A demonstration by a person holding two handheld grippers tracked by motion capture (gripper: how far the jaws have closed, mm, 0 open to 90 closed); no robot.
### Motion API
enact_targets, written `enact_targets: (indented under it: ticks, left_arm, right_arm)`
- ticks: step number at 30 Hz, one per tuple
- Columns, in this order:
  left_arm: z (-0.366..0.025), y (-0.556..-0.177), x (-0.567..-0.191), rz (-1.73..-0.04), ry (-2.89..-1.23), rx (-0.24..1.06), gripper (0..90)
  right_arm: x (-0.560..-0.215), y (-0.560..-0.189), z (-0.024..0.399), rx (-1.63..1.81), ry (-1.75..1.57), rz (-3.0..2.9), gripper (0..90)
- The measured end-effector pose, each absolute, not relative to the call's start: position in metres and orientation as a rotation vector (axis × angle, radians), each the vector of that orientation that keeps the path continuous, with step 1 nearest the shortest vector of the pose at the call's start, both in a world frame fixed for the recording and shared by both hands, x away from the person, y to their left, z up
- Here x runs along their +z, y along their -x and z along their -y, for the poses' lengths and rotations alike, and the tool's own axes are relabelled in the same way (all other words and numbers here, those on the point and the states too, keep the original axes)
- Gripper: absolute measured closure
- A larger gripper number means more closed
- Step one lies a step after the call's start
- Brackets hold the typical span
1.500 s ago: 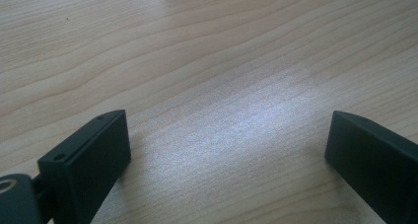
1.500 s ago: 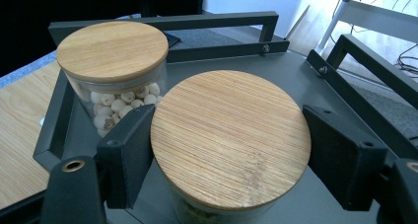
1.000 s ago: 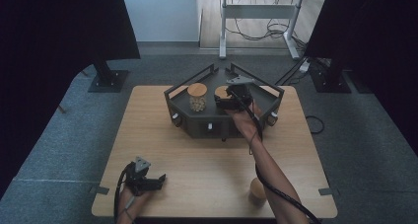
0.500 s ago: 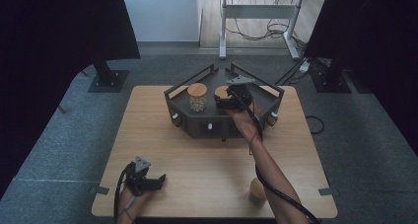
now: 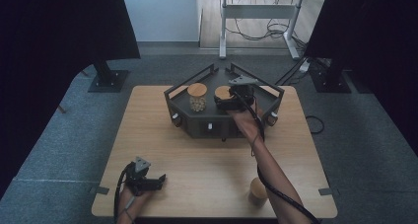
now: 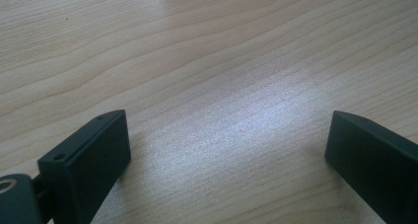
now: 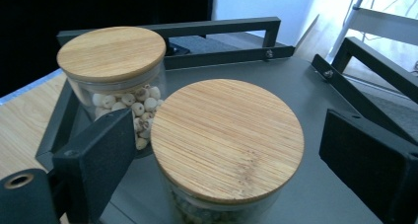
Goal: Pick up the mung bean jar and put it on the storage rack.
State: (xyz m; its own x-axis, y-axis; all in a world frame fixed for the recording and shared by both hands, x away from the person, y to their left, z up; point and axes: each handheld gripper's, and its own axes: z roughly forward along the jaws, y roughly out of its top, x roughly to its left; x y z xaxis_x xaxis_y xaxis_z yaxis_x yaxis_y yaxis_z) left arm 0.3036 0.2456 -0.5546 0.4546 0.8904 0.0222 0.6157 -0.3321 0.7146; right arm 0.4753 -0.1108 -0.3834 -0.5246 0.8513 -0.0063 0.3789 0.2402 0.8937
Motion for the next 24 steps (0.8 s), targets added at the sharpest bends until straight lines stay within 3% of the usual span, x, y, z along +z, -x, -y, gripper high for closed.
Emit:
enact_targets:
  ticks: [24]
  left_arm:
    - [-0.246, -0.304, -0.555, -1.251, -2.067, 0.556, 3.2]
  right_arm:
    - [-0.382, -0.465, 0.117, 1.289, -1.081, -2.037, 3.7]
